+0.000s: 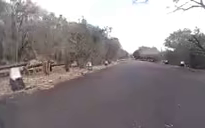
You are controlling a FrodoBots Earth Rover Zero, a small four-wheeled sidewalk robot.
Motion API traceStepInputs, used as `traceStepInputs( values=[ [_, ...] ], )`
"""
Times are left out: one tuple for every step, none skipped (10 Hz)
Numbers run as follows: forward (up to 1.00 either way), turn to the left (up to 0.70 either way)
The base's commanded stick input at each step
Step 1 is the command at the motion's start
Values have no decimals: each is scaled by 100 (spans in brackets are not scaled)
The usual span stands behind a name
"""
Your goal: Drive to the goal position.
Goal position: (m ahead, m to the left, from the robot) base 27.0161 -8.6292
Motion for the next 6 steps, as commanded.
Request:
traceStepInputs(
  values=[
    [70, 0],
    [70, 0],
    [70, 0],
    [70, 0],
    [70, 0],
    [70, 0]
  ],
)
